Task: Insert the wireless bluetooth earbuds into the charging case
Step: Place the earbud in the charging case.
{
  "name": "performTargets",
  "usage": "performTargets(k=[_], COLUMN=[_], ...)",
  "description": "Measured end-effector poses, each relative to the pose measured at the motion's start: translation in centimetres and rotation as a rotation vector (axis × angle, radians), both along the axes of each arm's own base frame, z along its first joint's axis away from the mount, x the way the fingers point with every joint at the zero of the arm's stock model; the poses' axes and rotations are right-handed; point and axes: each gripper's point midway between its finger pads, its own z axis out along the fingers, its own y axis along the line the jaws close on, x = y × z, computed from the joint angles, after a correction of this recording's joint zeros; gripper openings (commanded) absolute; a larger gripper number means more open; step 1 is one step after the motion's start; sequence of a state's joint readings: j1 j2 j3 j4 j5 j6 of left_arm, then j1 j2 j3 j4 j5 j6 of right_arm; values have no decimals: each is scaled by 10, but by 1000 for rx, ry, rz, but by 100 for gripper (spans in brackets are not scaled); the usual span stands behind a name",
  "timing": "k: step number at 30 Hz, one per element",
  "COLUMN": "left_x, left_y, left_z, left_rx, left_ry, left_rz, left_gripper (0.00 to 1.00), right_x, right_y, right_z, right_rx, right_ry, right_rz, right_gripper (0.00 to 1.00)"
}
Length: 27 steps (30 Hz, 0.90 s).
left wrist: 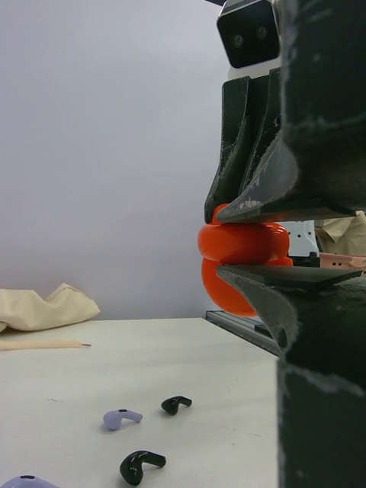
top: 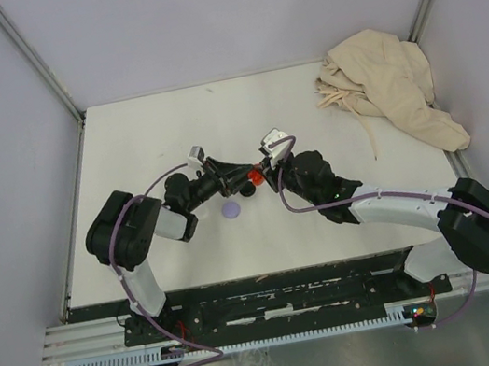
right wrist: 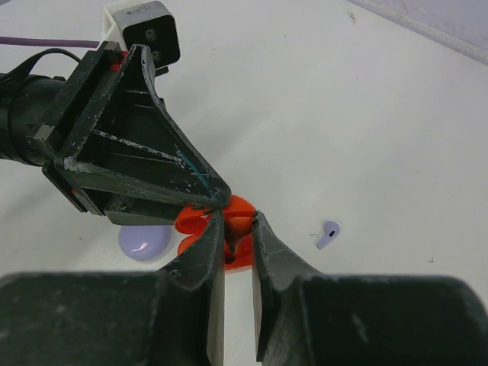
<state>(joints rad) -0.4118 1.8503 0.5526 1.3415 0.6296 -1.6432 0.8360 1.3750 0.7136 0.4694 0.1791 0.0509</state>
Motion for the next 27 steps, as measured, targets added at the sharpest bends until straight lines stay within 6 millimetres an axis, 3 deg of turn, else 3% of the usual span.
performTargets(k=[13, 17, 22, 27], left_x=[2, 2, 2, 2], left_y=[-1, -1, -1, -1], left_z=[3, 5, 5, 6], left_rx=[-6, -10, -11, -12], left_ry=[-12, -19, -20, -23], left_rz=[0, 0, -1, 1], left_gripper=[3, 3, 3, 3], right_x=[-3, -3, -2, -1], right_y=[1, 0, -1, -3], right_z=[-3, -4, -5, 1], right_rx=[-1, 3, 19, 49], right_ry=[16, 25, 45, 45], right_rz=[11, 5, -15, -40], right_gripper=[4, 22, 51, 61])
